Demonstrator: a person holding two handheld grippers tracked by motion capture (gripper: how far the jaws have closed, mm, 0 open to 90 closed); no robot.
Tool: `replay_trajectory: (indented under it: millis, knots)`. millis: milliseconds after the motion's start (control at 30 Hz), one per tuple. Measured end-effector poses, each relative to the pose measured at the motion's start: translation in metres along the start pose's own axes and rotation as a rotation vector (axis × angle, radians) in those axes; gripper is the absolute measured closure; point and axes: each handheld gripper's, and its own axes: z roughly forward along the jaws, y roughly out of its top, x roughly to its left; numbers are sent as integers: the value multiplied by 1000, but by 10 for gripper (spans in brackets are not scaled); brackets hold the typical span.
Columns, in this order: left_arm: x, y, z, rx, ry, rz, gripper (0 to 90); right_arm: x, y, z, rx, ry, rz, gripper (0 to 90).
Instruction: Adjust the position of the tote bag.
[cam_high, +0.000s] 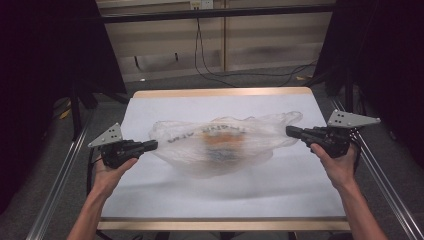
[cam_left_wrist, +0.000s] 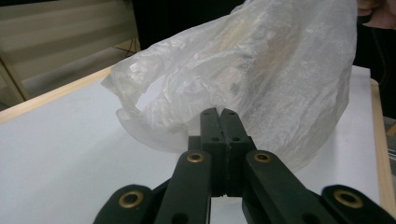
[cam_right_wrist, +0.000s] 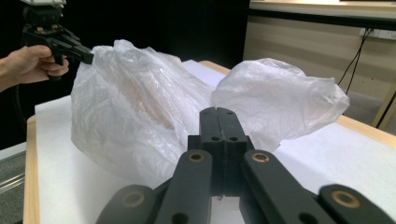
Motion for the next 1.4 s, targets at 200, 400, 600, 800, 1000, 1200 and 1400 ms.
replay_trajectory:
  millis: [200, 400, 600, 800, 1000, 1200, 1400]
  knots:
    - [0, -4, 11, 52, -16, 16, 900, -4, -8, 5, 40, -9, -1, 900]
    - [-1, -12, 23, 115, -17, 23, 900, -11, -19, 8, 87, -35, 9, 900]
    - [8, -16, 34, 140, 9, 16, 900, -19, -29, 22, 136, -65, 16, 900]
    - [17, -8, 49, 113, 18, -1, 900, -27, -19, 39, 126, -76, 11, 900]
    - [19, -12, 58, 141, 37, -9, 900, -33, -25, 54, 171, -116, -6, 900]
    - [13, -18, 62, 212, -25, 33, 900, -38, -32, 53, 173, -95, 34, 900]
    - [11, -26, 56, 232, -16, 28, 900, -27, -35, 35, 184, -86, 7, 900]
